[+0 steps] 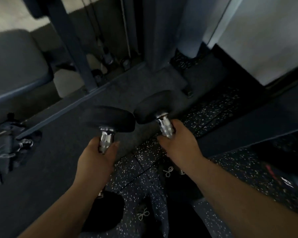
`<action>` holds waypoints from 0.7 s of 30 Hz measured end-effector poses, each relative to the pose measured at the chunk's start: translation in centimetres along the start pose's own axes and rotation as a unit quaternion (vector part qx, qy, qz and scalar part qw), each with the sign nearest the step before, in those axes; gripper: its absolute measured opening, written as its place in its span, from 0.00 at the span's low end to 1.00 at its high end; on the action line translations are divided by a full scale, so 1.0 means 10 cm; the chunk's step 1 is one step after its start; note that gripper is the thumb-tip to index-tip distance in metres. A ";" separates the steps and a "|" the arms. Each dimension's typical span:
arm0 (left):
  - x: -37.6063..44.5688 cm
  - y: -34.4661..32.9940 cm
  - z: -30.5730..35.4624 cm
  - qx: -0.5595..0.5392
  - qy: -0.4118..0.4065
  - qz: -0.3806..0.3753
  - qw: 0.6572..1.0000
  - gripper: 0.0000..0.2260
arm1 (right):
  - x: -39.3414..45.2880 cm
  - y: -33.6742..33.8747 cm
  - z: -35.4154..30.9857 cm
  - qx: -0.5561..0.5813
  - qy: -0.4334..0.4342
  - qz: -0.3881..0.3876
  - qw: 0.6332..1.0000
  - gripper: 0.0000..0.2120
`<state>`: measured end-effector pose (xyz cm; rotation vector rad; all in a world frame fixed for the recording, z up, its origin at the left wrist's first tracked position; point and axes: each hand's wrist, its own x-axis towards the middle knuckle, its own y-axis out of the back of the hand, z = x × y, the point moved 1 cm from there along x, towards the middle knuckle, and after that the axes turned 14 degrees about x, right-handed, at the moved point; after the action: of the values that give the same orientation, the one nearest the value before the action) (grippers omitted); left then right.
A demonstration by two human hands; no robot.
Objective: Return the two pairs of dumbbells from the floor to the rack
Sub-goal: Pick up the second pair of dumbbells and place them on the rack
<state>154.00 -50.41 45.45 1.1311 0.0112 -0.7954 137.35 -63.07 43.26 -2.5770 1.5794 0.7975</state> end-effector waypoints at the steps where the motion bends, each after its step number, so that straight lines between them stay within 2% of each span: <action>1: -0.08 0.06 0.11 0.010 -0.015 -0.005 1.000 0.13 | -0.12 0.13 -0.08 -0.002 0.003 0.014 1.000 0.11; 6: -0.58 0.33 0.71 0.024 -0.090 -0.057 0.994 0.11 | -0.80 0.83 -0.38 0.036 -0.016 0.094 0.995 0.09; 11: -1.21 0.43 1.40 0.067 -0.183 -0.121 0.973 0.10 | -1.59 1.63 -0.54 0.070 -0.039 0.184 0.980 0.10; 21: -2.76 -0.18 2.71 0.096 -0.329 -0.230 0.911 0.10 | -3.12 3.26 -0.15 0.173 -0.106 0.367 0.908 0.07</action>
<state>122.59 -57.19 67.14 1.0022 -0.3848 -1.6059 99.51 -53.55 65.90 -1.5712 2.3647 0.6899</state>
